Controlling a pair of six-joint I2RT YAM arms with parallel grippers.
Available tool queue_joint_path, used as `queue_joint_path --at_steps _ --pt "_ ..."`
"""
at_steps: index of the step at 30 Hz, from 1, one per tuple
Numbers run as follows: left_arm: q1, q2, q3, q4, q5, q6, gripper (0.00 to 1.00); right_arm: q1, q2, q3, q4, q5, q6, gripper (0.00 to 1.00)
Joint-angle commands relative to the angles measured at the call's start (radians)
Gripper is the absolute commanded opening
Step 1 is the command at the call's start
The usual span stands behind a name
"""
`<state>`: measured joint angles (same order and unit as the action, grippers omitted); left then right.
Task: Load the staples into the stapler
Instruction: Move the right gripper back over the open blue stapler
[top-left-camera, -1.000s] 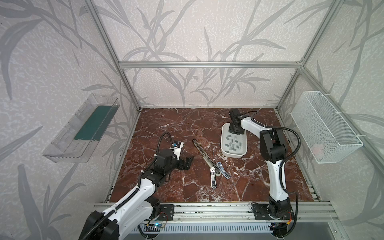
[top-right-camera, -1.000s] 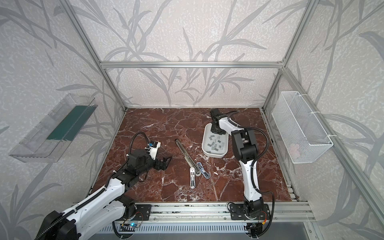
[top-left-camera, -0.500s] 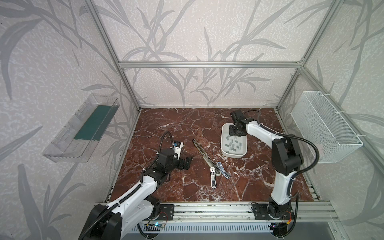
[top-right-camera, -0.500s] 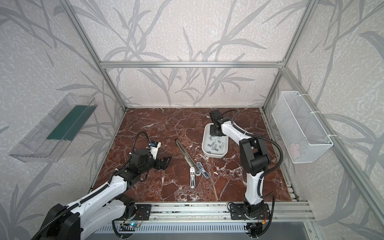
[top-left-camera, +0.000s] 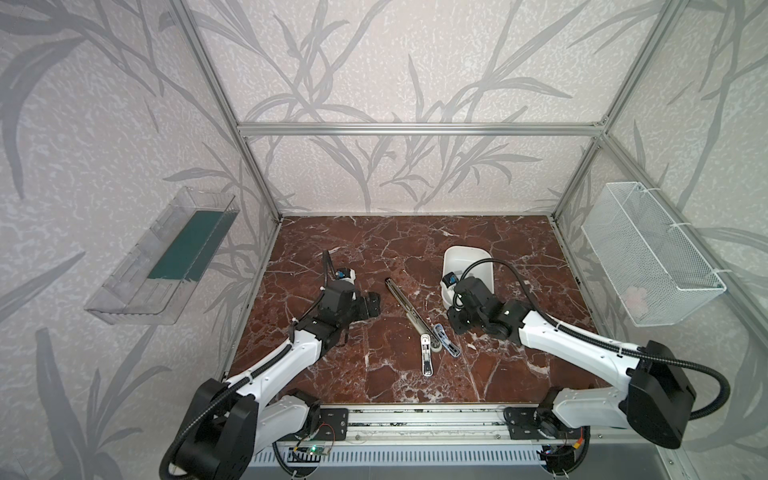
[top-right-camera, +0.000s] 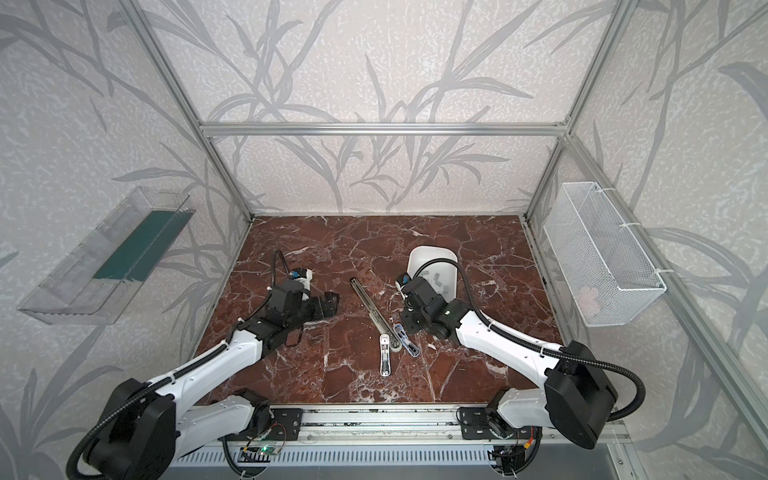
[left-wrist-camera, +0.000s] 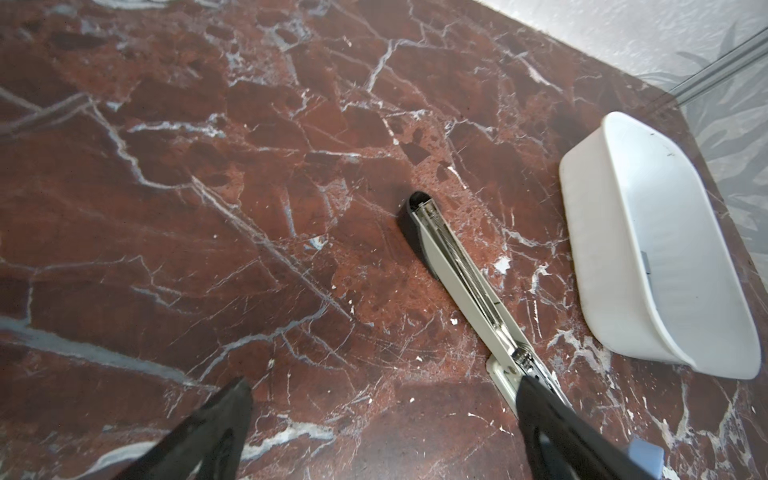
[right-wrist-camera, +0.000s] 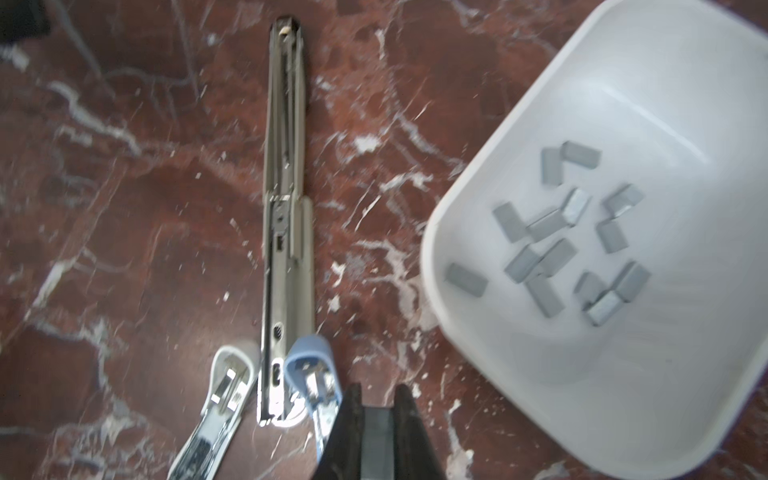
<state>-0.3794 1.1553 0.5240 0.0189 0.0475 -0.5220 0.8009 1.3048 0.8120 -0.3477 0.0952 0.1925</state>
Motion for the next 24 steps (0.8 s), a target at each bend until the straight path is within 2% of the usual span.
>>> queue_joint_path --at_steps 1,4,15,24 --pt "0.005 0.039 0.002 0.022 -0.022 -0.064 0.99 0.024 -0.026 -0.053 0.073 -0.049 -0.015 0.07" --pt "0.005 0.049 -0.015 0.078 -0.014 -0.05 0.99 0.027 -0.011 -0.064 0.073 -0.074 -0.016 0.05" --pt "0.005 0.028 0.052 -0.025 -0.054 0.066 0.99 0.052 -0.007 -0.098 0.036 -0.077 0.0 0.06" --pt "0.006 0.017 0.056 -0.028 -0.053 0.088 0.99 0.058 0.04 -0.083 0.001 -0.089 0.03 0.06"
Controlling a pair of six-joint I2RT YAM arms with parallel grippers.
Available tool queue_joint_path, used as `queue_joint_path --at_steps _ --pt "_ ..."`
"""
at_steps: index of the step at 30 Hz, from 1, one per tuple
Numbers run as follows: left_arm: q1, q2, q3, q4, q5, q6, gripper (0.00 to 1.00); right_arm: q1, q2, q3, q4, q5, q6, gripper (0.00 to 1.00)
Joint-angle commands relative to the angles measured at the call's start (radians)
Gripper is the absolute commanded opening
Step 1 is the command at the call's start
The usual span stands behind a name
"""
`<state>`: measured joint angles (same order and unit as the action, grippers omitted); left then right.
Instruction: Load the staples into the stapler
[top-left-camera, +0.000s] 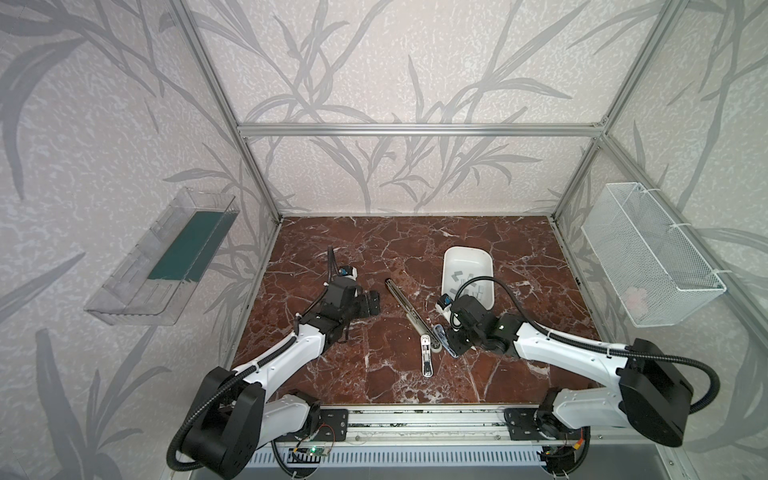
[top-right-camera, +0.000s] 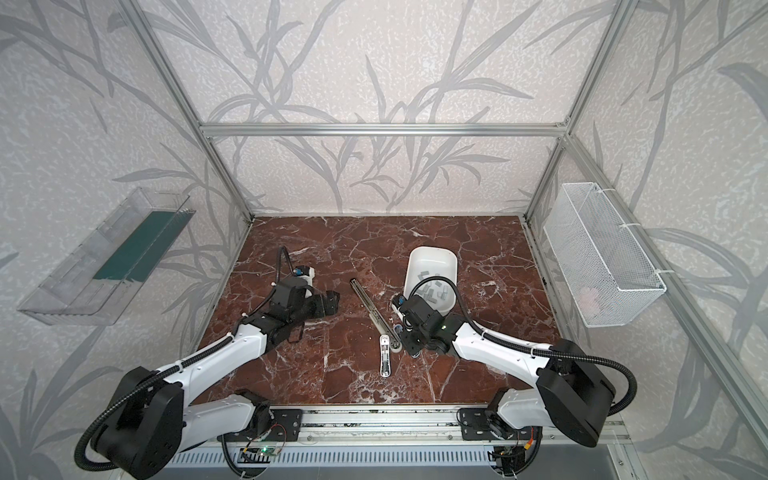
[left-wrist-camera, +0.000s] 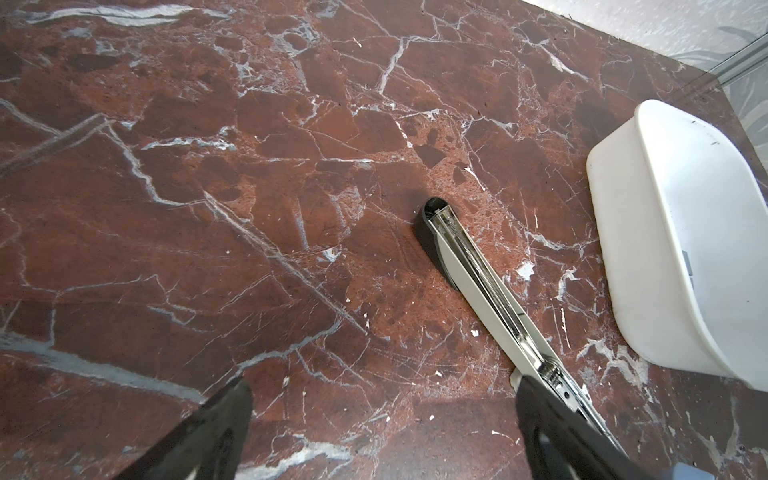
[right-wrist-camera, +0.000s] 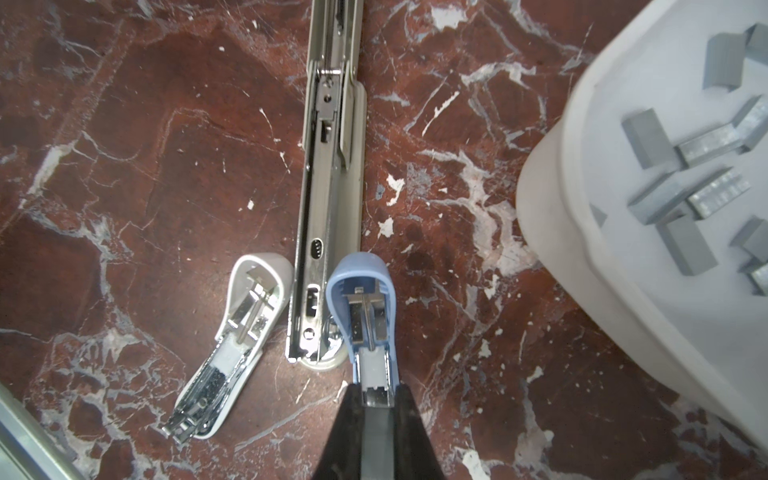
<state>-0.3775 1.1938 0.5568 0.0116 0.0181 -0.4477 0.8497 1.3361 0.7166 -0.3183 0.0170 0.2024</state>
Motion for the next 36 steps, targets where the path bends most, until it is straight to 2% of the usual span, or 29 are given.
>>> queue_joint_path --at_steps 1,26,36 --pt "0.004 -0.024 0.02 -0.021 -0.021 0.013 0.99 0.01 0.011 0.014 -0.034 -0.011 0.024 0.06" --pt "0.003 -0.2 -0.048 -0.034 -0.047 0.04 0.99 0.023 0.077 0.025 -0.075 0.046 0.083 0.05" --pt "0.003 -0.22 -0.066 -0.024 -0.051 0.034 1.0 0.029 0.105 0.024 -0.041 0.021 0.065 0.05"
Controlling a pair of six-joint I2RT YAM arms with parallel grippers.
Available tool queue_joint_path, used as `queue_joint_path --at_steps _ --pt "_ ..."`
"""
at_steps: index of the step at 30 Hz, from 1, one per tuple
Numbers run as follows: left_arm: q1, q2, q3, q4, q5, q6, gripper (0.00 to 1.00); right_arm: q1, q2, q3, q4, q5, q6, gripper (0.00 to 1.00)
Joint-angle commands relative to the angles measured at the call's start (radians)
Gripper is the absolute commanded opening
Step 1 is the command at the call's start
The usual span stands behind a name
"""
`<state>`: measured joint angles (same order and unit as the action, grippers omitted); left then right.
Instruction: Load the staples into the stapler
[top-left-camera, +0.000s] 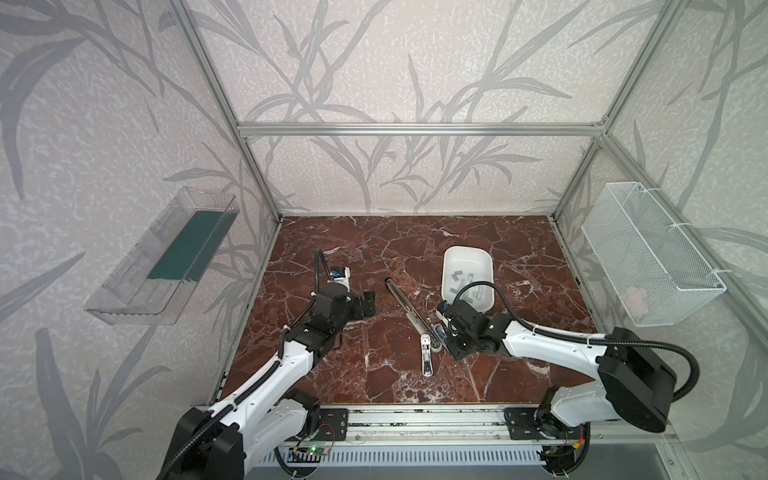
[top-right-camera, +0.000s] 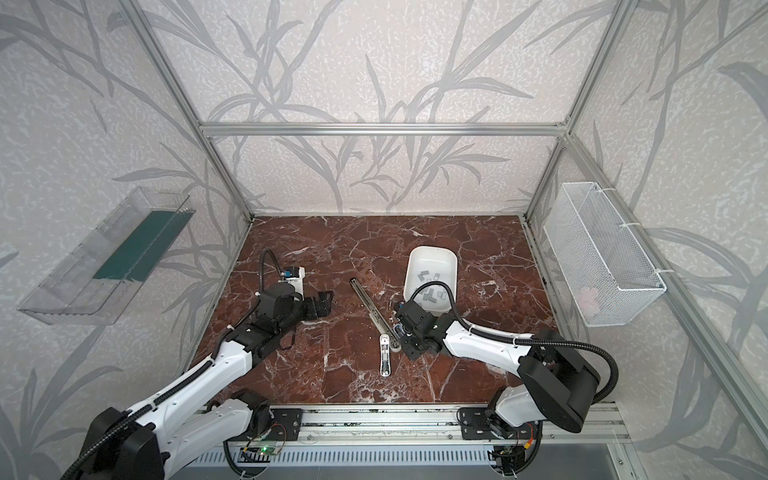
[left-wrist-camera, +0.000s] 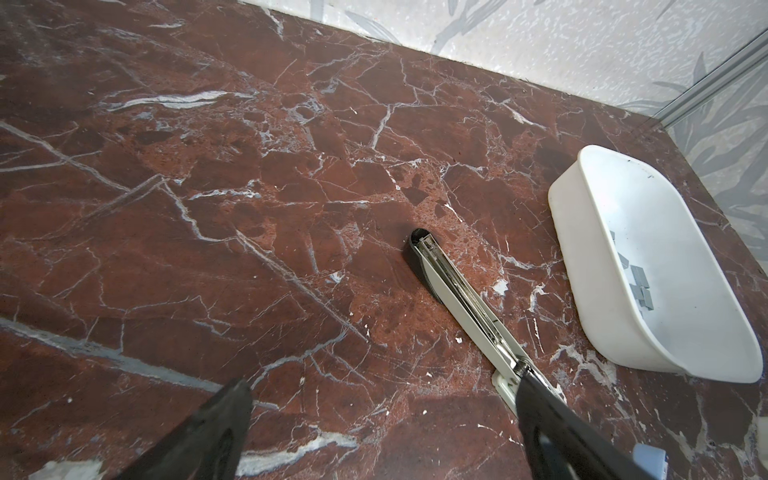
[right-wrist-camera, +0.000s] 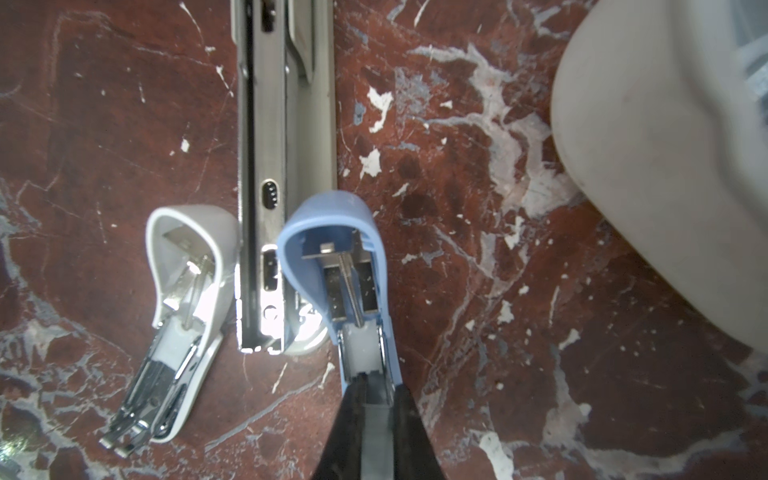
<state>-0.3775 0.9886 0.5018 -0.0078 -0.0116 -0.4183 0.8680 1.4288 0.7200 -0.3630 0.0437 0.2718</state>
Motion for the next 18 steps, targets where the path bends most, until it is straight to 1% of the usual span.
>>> queue_joint_path --at_steps 1,18 --pt "0.003 -0.014 -0.011 -0.004 -0.022 0.005 0.99 0.013 0.015 0.021 0.005 -0.007 -0.004 0.05" --pt "0.003 -0.03 -0.023 -0.006 -0.022 0.023 0.99 0.035 0.017 0.007 0.022 -0.02 0.027 0.05"
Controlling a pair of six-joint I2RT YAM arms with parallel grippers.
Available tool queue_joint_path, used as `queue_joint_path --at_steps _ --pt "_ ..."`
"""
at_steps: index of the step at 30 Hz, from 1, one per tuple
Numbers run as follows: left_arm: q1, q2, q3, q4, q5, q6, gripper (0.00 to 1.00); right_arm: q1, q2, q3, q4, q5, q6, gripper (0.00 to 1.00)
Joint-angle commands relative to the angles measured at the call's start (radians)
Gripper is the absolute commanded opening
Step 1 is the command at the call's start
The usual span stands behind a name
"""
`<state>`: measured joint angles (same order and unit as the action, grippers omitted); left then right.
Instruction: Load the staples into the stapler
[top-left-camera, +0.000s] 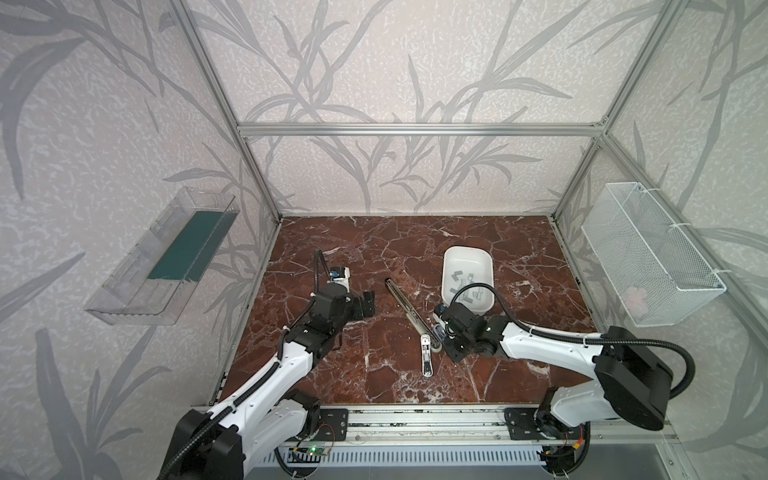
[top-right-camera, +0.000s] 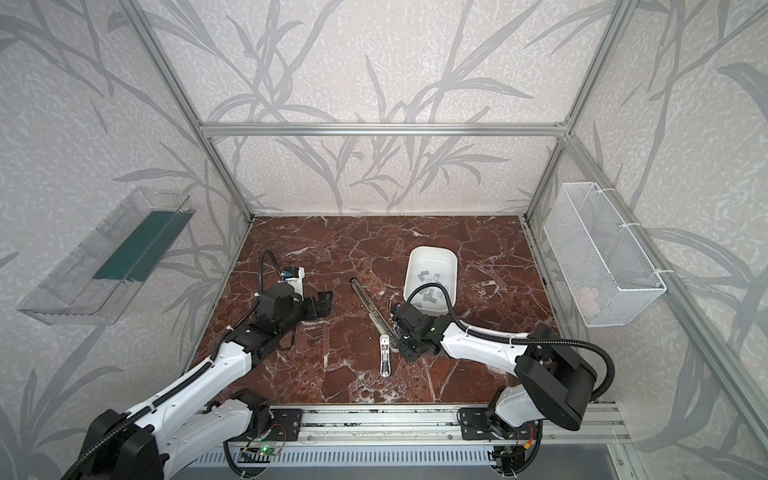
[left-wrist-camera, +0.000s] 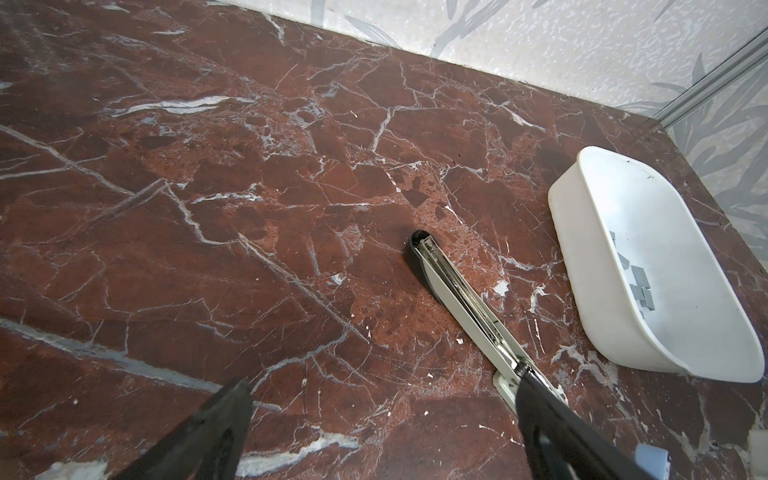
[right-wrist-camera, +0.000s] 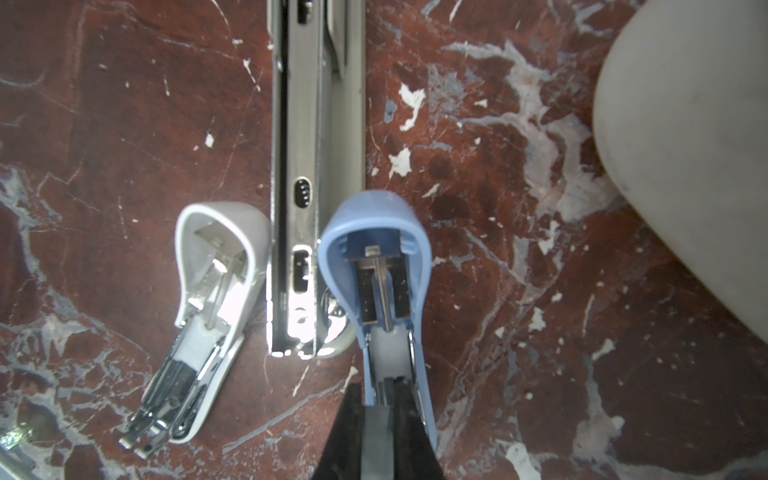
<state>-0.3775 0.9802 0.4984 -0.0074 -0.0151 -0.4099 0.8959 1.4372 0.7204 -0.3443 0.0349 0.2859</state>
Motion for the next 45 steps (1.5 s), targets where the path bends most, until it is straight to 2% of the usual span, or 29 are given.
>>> queue_joint_path --at_steps 1,10,19,24,34,45 --pt "0.003 -0.024 -0.021 -0.006 -0.021 0.015 0.99 0.008 0.012 0.009 0.003 -0.013 0.016 0.05" --pt "0.004 -0.052 -0.023 -0.037 -0.028 0.043 0.99 0.013 0.029 0.025 0.017 -0.05 0.05 0.05" --pt "0.003 -0.097 -0.041 -0.052 -0.046 0.068 0.99 0.021 0.035 0.048 0.007 -0.028 0.082 0.05" --pt "0.003 -0.1 -0.043 -0.056 -0.039 0.068 0.99 0.023 0.041 0.069 -0.039 0.043 0.099 0.03" --pt "0.003 -0.113 -0.05 -0.054 -0.041 0.08 0.99 0.022 -0.041 0.036 -0.038 0.161 0.134 0.03" --pt "0.003 -0.147 -0.055 -0.071 -0.059 0.086 0.99 0.042 -0.029 0.022 -0.008 0.169 0.143 0.03"
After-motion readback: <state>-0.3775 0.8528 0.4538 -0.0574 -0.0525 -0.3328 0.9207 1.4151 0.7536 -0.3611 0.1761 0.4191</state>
